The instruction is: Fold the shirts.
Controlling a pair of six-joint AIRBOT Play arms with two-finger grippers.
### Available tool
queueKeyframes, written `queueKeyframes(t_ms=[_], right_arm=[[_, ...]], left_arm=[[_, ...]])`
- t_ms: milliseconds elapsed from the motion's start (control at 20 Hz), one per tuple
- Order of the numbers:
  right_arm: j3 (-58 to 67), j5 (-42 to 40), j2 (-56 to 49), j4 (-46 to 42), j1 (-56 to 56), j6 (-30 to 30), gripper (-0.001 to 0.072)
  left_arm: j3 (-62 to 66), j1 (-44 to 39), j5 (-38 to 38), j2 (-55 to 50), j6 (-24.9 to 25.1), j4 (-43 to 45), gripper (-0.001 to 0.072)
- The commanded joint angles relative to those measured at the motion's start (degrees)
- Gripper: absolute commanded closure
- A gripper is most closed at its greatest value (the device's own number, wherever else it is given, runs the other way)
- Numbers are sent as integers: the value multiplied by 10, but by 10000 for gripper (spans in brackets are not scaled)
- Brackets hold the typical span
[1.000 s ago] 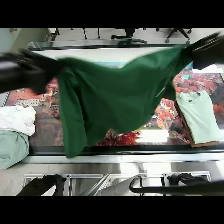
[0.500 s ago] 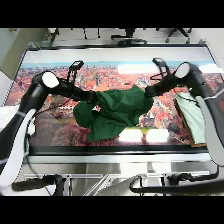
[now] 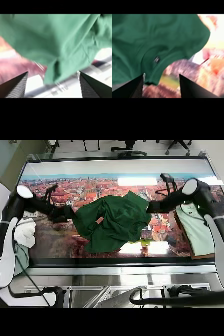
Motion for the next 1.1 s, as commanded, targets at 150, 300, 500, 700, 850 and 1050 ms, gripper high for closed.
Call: queueKeyframes(t_ms=[150, 300, 500, 700, 850, 1050], right_arm=[[-285, -159, 81, 128, 79, 27, 205], [-341, -256, 50, 145, 132, 24, 206], [-340, -338, 4, 219, 168, -30, 207], [-339, -407, -28, 327, 168, -114, 208], [-337, -463, -36, 387, 168, -156, 281], [-324, -505, -37, 415, 168, -204, 635]], left_arm=[[-275, -35, 198, 98, 16, -21, 14], [-298, -83, 306, 80, 14, -33, 14], [-265, -119, 366, 18, 20, -95, 14], [-192, -124, 344, -42, 20, -94, 274], [-155, -115, 330, -56, 20, -94, 643], [-129, -113, 322, -55, 20, -94, 689]])
